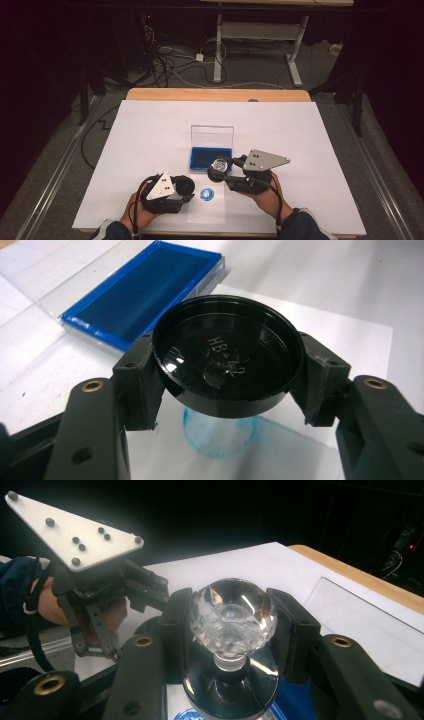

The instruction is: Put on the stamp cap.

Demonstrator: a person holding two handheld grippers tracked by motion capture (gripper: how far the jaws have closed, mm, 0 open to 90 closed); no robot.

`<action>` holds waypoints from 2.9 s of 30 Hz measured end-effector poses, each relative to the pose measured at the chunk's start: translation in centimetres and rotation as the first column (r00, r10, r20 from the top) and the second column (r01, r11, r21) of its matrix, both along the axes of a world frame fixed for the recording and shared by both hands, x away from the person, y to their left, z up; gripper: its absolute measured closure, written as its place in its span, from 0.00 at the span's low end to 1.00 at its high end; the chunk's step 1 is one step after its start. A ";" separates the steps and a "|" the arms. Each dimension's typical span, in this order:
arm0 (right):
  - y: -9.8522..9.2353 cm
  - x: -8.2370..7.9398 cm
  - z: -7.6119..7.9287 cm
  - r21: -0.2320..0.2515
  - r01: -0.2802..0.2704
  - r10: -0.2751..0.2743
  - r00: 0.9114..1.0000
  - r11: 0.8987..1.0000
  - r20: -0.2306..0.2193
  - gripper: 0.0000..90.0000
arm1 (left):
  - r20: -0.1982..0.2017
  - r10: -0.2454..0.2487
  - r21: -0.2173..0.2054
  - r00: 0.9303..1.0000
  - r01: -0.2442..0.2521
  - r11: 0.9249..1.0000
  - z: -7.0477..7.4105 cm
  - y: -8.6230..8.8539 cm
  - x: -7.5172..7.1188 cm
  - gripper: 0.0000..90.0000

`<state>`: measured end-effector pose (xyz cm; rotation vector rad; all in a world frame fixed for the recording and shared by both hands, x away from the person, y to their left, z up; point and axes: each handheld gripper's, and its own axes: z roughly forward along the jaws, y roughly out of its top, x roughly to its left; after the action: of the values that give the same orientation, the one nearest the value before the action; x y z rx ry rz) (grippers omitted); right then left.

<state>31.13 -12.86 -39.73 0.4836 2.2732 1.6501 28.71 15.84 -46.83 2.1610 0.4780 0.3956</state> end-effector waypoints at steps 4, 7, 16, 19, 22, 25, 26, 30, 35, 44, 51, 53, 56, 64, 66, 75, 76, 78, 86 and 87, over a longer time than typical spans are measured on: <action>0.1 -0.1 0.1 0.004 -0.002 0.002 1.000 1.000 0.000 0.63 | 0.001 -0.010 0.001 1.000 0.010 1.000 0.1 -0.6 0.2 0.40; 0.2 -0.1 0.1 0.009 -0.005 0.005 1.000 1.000 0.000 0.63 | 0.002 -0.018 0.001 1.000 0.018 1.000 0.1 -1.0 0.4 0.40; 0.8 -0.5 0.2 0.021 -0.027 0.027 1.000 0.999 -0.001 0.63 | -0.003 -0.038 -0.010 0.999 0.038 0.999 0.1 -2.5 0.9 0.40; 1.1 -0.7 0.1 0.024 -0.035 0.035 0.999 0.999 -0.005 0.63 | -0.005 -0.045 -0.022 0.999 0.045 0.999 0.2 -3.0 0.9 0.40; 1.5 -0.8 -0.1 0.019 -0.047 0.047 0.999 0.999 -0.008 0.63 | -0.004 -0.056 -0.030 0.998 0.055 0.998 0.3 -3.4 0.9 0.40; 1.8 -0.9 -0.3 0.016 -0.058 0.058 0.998 0.998 -0.010 0.63 | -0.006 -0.060 -0.040 0.998 0.060 0.997 0.4 -3.7 1.0 0.40; 1.8 -0.9 -0.3 0.013 -0.057 0.057 0.998 0.998 -0.013 0.63 | -0.008 -0.064 -0.044 0.998 0.063 0.997 0.4 -3.8 1.0 0.40; 2.0 -0.9 -0.6 0.007 -0.062 0.062 0.998 0.998 -0.022 0.63 | -0.005 -0.070 -0.053 0.998 0.070 0.996 0.6 -4.0 0.9 0.40; 2.3 -0.9 -0.9 -0.001 -0.066 0.066 0.997 0.998 -0.026 0.63 | -0.001 -0.074 -0.061 0.997 0.074 0.995 0.7 -4.1 0.8 0.40; 2.4 -0.8 -1.3 -0.012 -0.075 0.075 0.997 0.997 -0.029 0.63 | -0.004 -0.080 -0.078 0.997 0.079 0.994 0.8 -4.1 0.8 0.40; 2.6 -0.9 -1.5 -0.012 -0.085 0.084 0.996 0.996 -0.034 0.63 | -0.011 -0.082 -0.081 0.997 0.081 0.993 0.7 -4.3 0.8 0.40; 2.7 -0.9 -1.5 -0.014 -0.088 0.087 0.996 0.996 -0.034 0.63 | -0.012 -0.081 -0.085 0.997 0.080 0.993 0.7 -4.2 0.8 0.40; 2.7 -0.9 -1.7 -0.017 -0.088 0.087 0.996 0.996 -0.034 0.63 | -0.015 -0.081 -0.093 0.997 0.079 0.992 0.8 -4.2 0.8 0.40; 2.7 -0.9 -1.7 -0.026 -0.085 0.084 0.996 0.996 -0.035 0.63 | -0.014 -0.078 -0.086 0.997 0.076 0.993 0.8 -4.2 0.8 0.40; 2.7 -0.9 -1.7 -0.025 -0.084 0.083 0.996 0.996 -0.037 0.63 | -0.014 -0.078 -0.086 0.997 0.077 0.993 0.8 -4.2 0.8 0.40; 2.7 -1.1 -1.8 -0.026 -0.084 0.083 0.996 0.996 -0.021 0.63 | -0.018 -0.076 -0.090 0.997 0.074 0.993 0.7 -4.2 0.8 0.40; 2.7 -1.1 -1.8 -0.028 -0.084 0.083 0.996 0.996 -0.020 0.63 | -0.017 -0.075 -0.090 0.997 0.074 0.993 0.7 -4.2 0.8 0.40; 2.7 -1.1 -1.8 -0.029 -0.085 0.084 0.996 0.996 -0.023 0.63 | -0.019 -0.076 -0.088 0.997 0.074 0.993 0.7 -4.2 0.8 0.40; 2.7 -1.1 -2.0 -0.026 -0.087 0.086 0.996 0.996 -0.029 0.63 | -0.015 -0.073 -0.075 0.997 0.072 0.995 0.7 -4.3 0.8 0.40; 2.7 -1.0 -2.0 -0.025 -0.087 0.086 0.996 0.996 -0.030 0.63 | -0.015 -0.073 -0.071 0.997 0.071 0.995 0.7 -4.3 0.8 0.40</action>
<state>30.09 -10.13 -41.75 0.4106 2.3654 1.6613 29.47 11.58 -46.17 2.1086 0.4163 0.3160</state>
